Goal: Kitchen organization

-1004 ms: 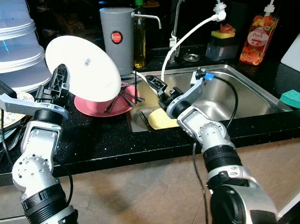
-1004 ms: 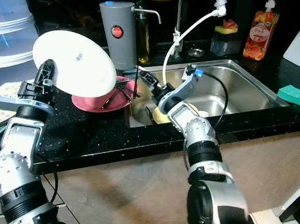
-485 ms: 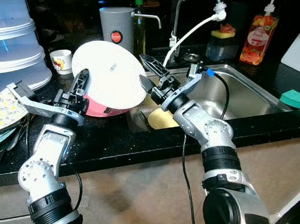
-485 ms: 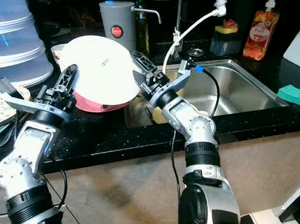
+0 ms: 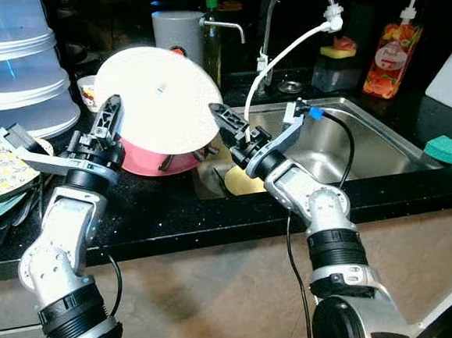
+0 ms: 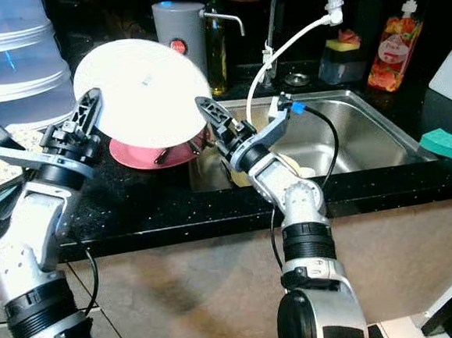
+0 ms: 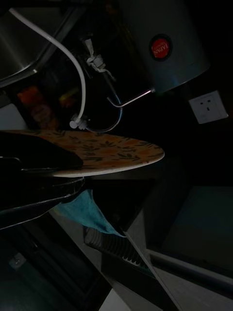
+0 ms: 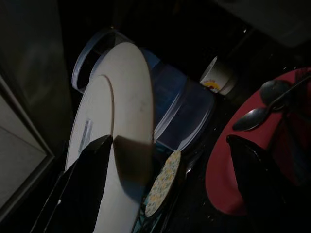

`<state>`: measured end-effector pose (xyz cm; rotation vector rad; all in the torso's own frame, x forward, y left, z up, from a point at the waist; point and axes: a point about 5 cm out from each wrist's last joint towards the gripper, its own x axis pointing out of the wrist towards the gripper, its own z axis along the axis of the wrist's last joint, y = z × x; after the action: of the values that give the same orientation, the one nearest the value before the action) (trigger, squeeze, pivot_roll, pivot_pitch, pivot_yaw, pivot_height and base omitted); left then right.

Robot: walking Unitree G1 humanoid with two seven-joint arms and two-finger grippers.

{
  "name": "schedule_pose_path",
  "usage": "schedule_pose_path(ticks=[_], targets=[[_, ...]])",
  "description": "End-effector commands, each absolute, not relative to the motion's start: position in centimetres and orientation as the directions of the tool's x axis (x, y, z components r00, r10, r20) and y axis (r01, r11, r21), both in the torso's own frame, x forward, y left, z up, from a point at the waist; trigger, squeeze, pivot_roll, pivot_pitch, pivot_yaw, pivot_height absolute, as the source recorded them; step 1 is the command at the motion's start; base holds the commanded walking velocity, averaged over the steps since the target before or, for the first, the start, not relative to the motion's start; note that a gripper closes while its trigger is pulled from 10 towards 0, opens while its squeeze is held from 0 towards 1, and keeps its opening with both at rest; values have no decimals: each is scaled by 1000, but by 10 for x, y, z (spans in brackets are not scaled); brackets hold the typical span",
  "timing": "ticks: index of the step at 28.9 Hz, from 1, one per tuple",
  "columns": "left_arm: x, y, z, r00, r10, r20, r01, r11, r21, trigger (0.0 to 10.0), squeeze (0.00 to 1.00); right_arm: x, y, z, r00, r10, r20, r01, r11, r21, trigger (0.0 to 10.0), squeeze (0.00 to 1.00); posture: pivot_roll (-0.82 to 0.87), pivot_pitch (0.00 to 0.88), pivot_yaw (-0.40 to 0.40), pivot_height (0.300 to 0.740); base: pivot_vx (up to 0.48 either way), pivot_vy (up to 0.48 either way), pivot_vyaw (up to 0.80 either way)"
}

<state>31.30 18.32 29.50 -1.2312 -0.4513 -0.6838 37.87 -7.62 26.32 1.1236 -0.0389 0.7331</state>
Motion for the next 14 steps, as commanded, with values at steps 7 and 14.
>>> schedule_pose_path(ticks=[7, 14], targets=[[310, 172, 294, 712, -293, 637, 696, 183, -694, 0, 0, 373, -71, 264, 741, 536, 405, -551, 140, 823, 10000, 0, 83, 14, -20, 740, 0, 0, 0], [316, 172, 283, 774, -302, 556, 625, 229, -746, 0, 0, 366, -71, 273, 676, 540, 502, -591, -10, 806, 0, 0, 82, 23, -21, 740, 0, 0, 0]])
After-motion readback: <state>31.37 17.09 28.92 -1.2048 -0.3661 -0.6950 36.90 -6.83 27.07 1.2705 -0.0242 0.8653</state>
